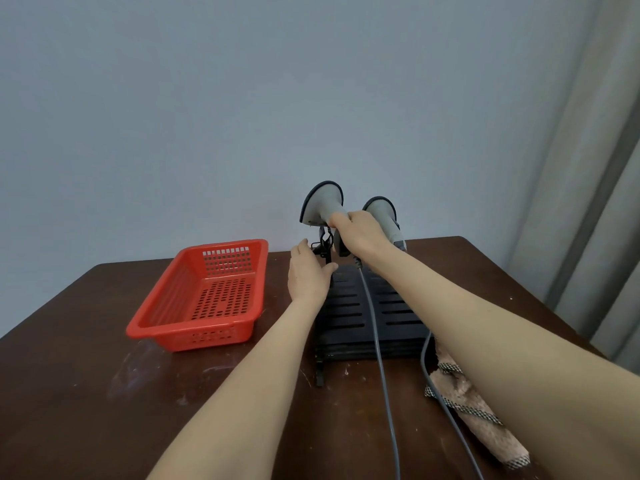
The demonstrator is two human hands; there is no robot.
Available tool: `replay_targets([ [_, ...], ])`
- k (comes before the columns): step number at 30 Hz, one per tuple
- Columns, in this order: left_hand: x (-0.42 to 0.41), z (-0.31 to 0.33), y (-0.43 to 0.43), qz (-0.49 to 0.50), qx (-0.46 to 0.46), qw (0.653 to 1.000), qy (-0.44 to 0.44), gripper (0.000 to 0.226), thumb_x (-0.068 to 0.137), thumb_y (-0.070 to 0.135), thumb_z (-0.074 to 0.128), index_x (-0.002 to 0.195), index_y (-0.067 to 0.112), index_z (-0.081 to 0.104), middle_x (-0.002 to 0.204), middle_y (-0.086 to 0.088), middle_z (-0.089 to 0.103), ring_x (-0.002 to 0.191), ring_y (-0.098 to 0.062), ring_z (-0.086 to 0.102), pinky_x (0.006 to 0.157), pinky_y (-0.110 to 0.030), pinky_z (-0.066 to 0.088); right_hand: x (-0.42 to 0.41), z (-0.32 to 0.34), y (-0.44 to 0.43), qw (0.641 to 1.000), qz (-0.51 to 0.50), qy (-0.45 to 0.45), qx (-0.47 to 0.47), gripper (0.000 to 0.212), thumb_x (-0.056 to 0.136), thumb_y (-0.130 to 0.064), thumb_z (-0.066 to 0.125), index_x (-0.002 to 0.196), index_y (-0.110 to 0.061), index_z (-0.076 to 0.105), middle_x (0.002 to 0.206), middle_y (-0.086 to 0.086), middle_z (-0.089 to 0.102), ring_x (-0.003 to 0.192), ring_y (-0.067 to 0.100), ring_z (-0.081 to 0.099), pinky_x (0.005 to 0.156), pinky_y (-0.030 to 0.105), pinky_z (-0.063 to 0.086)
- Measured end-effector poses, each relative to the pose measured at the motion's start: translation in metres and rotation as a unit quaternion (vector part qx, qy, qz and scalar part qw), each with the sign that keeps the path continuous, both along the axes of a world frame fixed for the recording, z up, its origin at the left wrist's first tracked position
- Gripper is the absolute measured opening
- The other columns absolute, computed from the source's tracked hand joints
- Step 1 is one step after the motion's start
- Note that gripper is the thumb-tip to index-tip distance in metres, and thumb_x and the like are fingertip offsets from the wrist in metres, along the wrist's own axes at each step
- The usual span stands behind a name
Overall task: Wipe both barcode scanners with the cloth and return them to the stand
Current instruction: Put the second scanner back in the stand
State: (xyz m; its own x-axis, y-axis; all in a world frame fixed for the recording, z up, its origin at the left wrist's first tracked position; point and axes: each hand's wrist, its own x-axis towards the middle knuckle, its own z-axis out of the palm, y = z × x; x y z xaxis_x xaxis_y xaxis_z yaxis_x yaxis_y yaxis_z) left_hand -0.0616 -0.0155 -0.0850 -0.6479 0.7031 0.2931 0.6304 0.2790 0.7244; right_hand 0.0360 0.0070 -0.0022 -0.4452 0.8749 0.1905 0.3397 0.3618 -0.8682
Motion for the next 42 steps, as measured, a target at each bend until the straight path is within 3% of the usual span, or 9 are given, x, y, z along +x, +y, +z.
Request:
replay_targets([
  [2,-0.001,-0.002,0.002,0.008,-0.005,1.000,-0.014,0.078,0.080,0.028,0.074,0.141,0.005,0.032,0.141,-0.010,0.040,0.129,-0.026,0.042,0.096,-0.036,0.041,-0.001,-0.001,0.000,1.000,0.001,0.006,-0.003,0.030,0.085,-0.030,0.047,0.060,-0.013,0.041,0.063,0.007,0.053,0.061,0.021,0.043,0.063,0.036,0.034],
  [6,-0.002,-0.008,0.007,0.003,-0.004,1.000,-0.028,0.055,0.080,0.027,0.073,0.125,0.007,0.049,0.123,-0.010,0.055,0.111,-0.026,0.055,0.085,-0.037,0.047,-0.002,-0.002,0.001,1.000,0.006,0.005,0.000,0.032,0.084,-0.031,0.047,0.060,-0.012,0.042,0.061,0.006,0.054,0.058,0.020,0.043,0.062,0.035,0.035],
  [9,0.002,-0.010,0.007,0.007,0.001,1.000,-0.014,0.057,0.080,0.026,0.072,0.126,0.006,0.044,0.124,-0.009,0.052,0.111,-0.026,0.054,0.084,-0.036,0.047,-0.003,-0.003,0.001,1.000,0.010,0.005,0.005,0.030,0.085,-0.032,0.047,0.063,-0.012,0.042,0.065,0.008,0.053,0.060,0.020,0.042,0.063,0.035,0.034],
  [13,0.001,-0.011,0.006,0.009,-0.020,1.000,0.000,0.059,0.078,0.030,0.075,0.124,0.007,0.045,0.123,-0.009,0.052,0.111,-0.027,0.054,0.080,-0.036,0.045,-0.003,-0.004,0.003,1.000,0.004,0.011,0.008,0.033,0.087,-0.028,0.048,0.059,-0.015,0.036,0.054,-0.002,0.039,0.054,0.017,0.036,0.061,0.034,0.031],
  [21,0.004,-0.007,0.006,0.014,-0.058,0.997,0.040,0.035,0.085,0.029,0.065,0.106,0.005,0.051,0.107,-0.011,0.062,0.098,-0.029,0.060,0.074,-0.038,0.051,-0.004,-0.004,0.005,1.000,0.001,-0.001,0.015,0.028,0.086,-0.033,0.046,0.066,-0.014,0.045,0.067,0.004,0.055,0.063,0.020,0.047,0.064,0.034,0.038],
  [27,0.006,-0.008,0.007,0.010,-0.066,0.997,0.048,0.031,0.088,0.028,0.061,0.106,0.003,0.052,0.106,-0.014,0.064,0.096,-0.031,0.061,0.067,-0.034,0.043,-0.006,-0.008,0.005,1.000,-0.010,-0.020,0.015,0.030,0.088,-0.033,0.046,0.064,-0.016,0.039,0.063,0.000,0.048,0.060,0.019,0.042,0.061,0.033,0.034],
  [31,0.007,-0.007,0.007,0.010,-0.071,0.996,0.058,0.031,0.090,0.029,0.060,0.104,0.003,0.052,0.105,-0.014,0.064,0.097,-0.031,0.061,0.064,-0.032,0.040,-0.009,-0.010,0.004,0.999,-0.004,-0.037,0.018,0.026,0.087,-0.035,0.042,0.088,-0.011,0.053,0.088,0.008,0.065,0.077,0.022,0.053,0.070,0.036,0.043],
  [36,0.008,-0.005,0.005,0.007,-0.082,0.995,0.060,0.028,0.091,0.025,0.059,0.107,0.003,0.052,0.108,-0.015,0.064,0.100,-0.032,0.061,0.067,-0.032,0.040,-0.013,-0.010,-0.002,0.998,-0.010,-0.055,0.038,0.033,0.088,-0.034,0.040,0.115,-0.018,0.048,0.100,0.007,0.062,0.093,0.028,0.057,0.084,0.043,0.048],
  [42,0.008,-0.004,0.004,-0.001,-0.077,0.996,0.054,0.023,0.091,0.020,0.056,0.106,0.003,0.054,0.107,-0.016,0.065,0.100,-0.034,0.061,0.069,-0.034,0.042,-0.014,-0.011,-0.005,0.995,-0.017,-0.089,0.045,0.017,0.086,-0.031,0.039,0.094,-0.017,0.042,0.085,0.005,0.056,0.083,0.028,0.053,0.067,0.037,0.039],
])
